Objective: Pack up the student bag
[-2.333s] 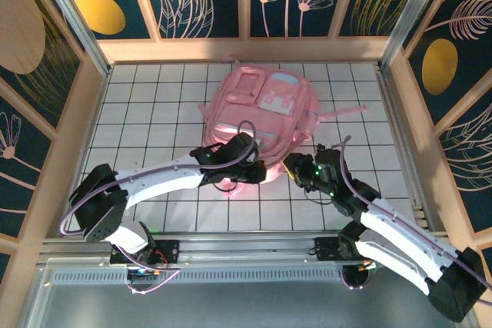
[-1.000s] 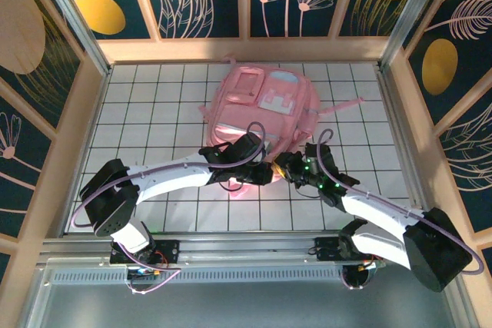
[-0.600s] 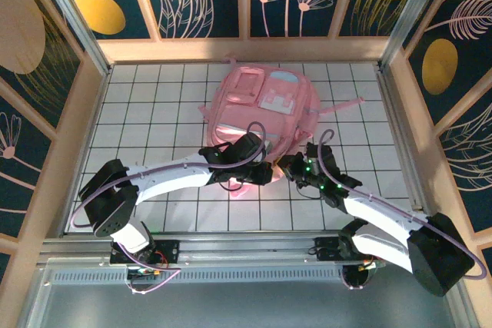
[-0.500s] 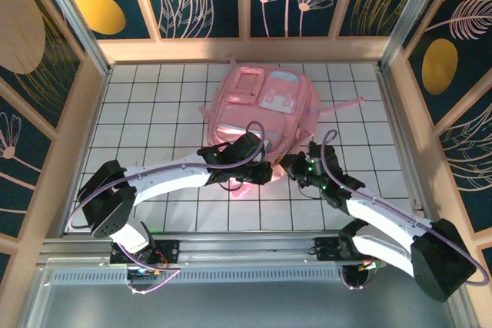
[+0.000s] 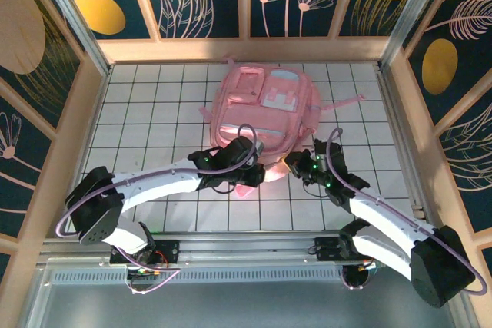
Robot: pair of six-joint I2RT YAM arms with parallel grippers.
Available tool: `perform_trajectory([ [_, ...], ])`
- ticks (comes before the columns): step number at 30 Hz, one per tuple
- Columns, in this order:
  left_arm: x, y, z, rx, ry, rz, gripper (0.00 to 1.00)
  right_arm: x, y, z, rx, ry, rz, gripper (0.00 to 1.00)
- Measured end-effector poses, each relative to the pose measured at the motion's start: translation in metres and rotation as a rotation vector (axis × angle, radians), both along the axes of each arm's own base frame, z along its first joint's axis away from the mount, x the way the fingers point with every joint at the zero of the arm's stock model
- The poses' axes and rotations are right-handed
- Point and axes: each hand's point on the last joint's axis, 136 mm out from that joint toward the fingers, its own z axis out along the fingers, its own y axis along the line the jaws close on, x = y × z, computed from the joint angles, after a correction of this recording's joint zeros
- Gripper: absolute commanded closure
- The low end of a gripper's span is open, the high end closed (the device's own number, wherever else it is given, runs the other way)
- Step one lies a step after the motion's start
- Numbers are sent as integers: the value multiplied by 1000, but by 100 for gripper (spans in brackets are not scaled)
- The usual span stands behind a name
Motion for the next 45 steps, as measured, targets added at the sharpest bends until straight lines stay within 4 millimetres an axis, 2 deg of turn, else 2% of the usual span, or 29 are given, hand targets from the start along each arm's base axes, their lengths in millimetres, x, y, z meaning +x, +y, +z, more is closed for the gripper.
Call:
perform_trajectory([
  [3,-2,4,0,0,-6,-3,100,-2,-2,-2,-10,8,0,100],
  [5,-3,3,1,-1,-5,-12,100,-2,-3,-2,-14,13,-1,82],
  [8,-6,3,0,-1,6,-25,100,-1,-5,0,-26,13,-6,64],
  [11,-6,-3,2,-8,16,-42,100,-5,-8,2,-21,22,-18,56],
  [14,-5,-10,3,-13,25,-58,100,-11,-7,16,17,2,-20,49],
  [18,-5,-21,5,-21,33,-86,100,-24,7,30,71,-10,21,49],
  [23,-7,-34,5,-30,44,-114,100,-35,22,22,78,37,63,48],
  [26,-9,-37,5,-31,49,-122,100,-33,22,14,62,62,45,47],
  [36,-9,-37,4,-30,50,-123,100,-16,15,5,36,57,-25,47],
  [39,-9,-37,4,-30,50,-123,100,-13,15,-1,19,67,-33,54],
  [45,-9,-38,5,-34,47,-123,100,-8,13,-4,-10,73,-49,79],
])
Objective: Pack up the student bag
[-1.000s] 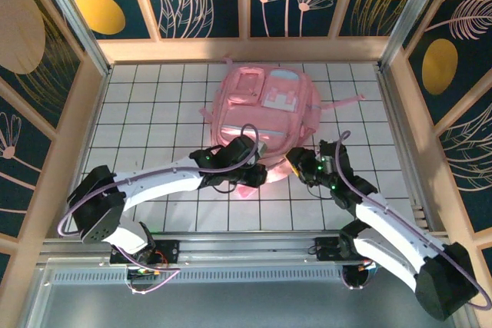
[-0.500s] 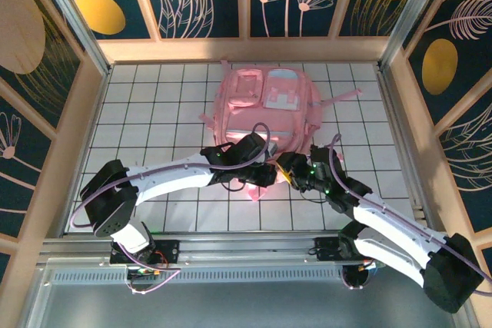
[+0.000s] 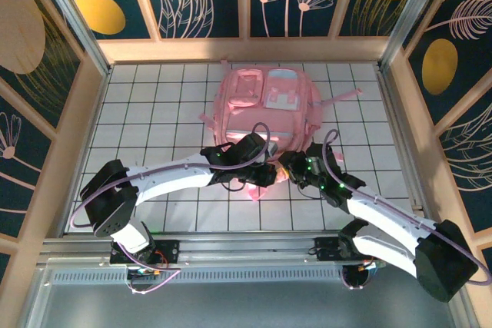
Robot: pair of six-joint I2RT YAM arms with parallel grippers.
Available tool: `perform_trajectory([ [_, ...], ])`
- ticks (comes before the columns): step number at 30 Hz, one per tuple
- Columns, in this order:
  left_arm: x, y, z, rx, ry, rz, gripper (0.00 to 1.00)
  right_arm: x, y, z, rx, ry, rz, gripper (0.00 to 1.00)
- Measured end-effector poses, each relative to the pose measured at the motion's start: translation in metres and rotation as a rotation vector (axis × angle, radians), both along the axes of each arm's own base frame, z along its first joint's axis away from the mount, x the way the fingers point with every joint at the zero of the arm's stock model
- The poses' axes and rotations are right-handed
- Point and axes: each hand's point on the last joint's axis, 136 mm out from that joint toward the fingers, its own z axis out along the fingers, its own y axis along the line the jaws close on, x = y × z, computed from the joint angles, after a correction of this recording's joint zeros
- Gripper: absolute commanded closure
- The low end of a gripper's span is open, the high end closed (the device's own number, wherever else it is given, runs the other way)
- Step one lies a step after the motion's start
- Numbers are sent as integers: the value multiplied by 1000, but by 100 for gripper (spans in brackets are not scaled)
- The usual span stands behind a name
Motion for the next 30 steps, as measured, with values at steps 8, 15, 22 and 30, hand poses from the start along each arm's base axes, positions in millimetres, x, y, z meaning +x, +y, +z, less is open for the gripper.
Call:
perform_trajectory([
  [8,0,1,-3,2,-5,1,100,1,-6,-4,-38,6,-11,100],
  [15,-2,12,-9,21,-32,19,100,2,-11,-6,-61,7,-9,100],
  [22,1,20,-8,23,-54,40,100,2,-11,-4,-56,3,-2,100],
  [30,5,32,-10,17,-62,63,100,3,-14,-2,-58,-6,0,100],
])
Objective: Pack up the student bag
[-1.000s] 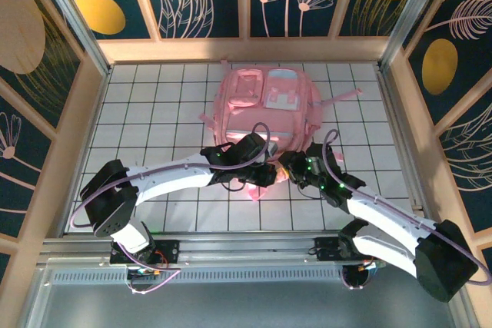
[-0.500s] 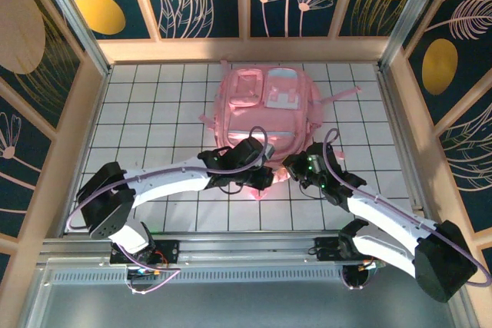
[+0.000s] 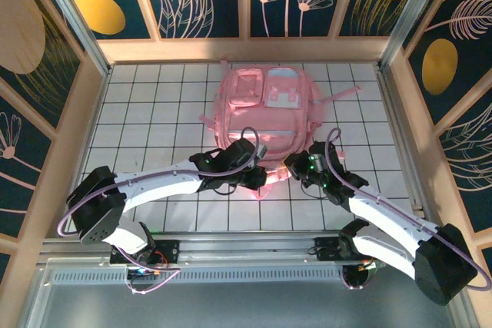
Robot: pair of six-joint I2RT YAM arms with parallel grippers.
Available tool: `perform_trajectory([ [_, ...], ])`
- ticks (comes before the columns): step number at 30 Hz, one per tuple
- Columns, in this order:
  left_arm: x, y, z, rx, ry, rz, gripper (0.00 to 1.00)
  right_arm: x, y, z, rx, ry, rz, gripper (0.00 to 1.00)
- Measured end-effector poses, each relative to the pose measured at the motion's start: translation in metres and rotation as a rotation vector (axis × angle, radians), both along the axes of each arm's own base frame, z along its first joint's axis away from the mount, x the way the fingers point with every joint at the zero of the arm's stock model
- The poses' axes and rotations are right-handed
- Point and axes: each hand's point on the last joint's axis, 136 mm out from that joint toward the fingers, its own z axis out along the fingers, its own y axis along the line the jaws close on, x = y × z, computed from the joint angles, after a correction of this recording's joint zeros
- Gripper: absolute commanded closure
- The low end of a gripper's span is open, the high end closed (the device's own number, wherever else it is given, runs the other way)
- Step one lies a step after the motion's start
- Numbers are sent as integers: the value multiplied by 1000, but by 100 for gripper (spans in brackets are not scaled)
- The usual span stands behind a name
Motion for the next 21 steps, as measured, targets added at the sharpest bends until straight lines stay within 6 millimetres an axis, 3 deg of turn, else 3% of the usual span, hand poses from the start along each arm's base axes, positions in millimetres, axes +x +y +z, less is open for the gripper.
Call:
perform_trajectory([
  [21,0,18,-5,-20,1,22,100,-1,-2,1,2,1,6,100],
])
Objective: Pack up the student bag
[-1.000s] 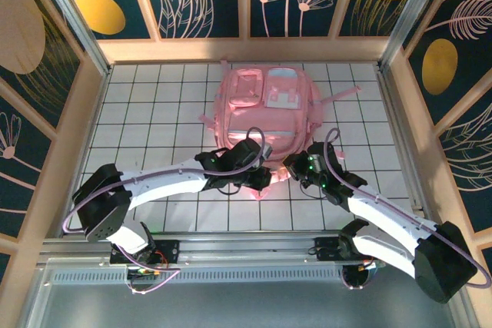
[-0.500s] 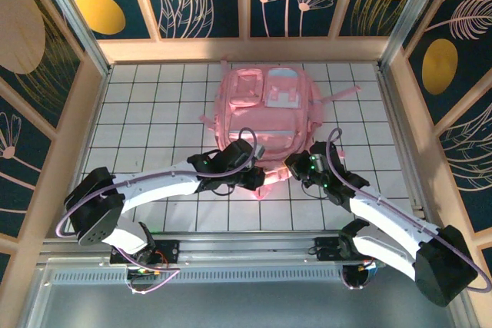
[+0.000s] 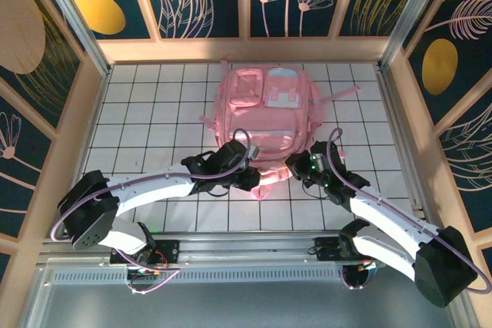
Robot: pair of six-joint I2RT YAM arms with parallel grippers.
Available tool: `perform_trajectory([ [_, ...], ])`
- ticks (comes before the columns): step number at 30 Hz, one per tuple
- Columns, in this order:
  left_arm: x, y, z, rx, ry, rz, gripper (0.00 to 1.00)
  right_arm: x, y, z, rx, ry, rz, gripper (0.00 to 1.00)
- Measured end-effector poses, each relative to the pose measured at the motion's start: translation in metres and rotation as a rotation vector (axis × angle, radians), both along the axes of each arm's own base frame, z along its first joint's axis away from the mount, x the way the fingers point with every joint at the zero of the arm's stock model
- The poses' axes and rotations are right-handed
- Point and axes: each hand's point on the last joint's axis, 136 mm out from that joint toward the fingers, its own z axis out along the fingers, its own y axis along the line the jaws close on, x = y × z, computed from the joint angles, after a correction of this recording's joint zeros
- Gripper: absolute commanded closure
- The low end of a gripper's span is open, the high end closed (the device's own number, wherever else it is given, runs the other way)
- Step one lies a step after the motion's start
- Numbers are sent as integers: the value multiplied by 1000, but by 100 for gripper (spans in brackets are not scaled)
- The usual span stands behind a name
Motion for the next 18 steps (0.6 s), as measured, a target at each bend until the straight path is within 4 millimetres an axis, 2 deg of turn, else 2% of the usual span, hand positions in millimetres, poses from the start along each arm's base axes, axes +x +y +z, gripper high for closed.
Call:
perform_trajectory([
  [9,4,16,-7,-4,18,35,100,0,-5,-1,-14,-3,0,100],
  [18,5,23,-7,-8,21,48,100,2,-10,0,-10,1,-8,100],
])
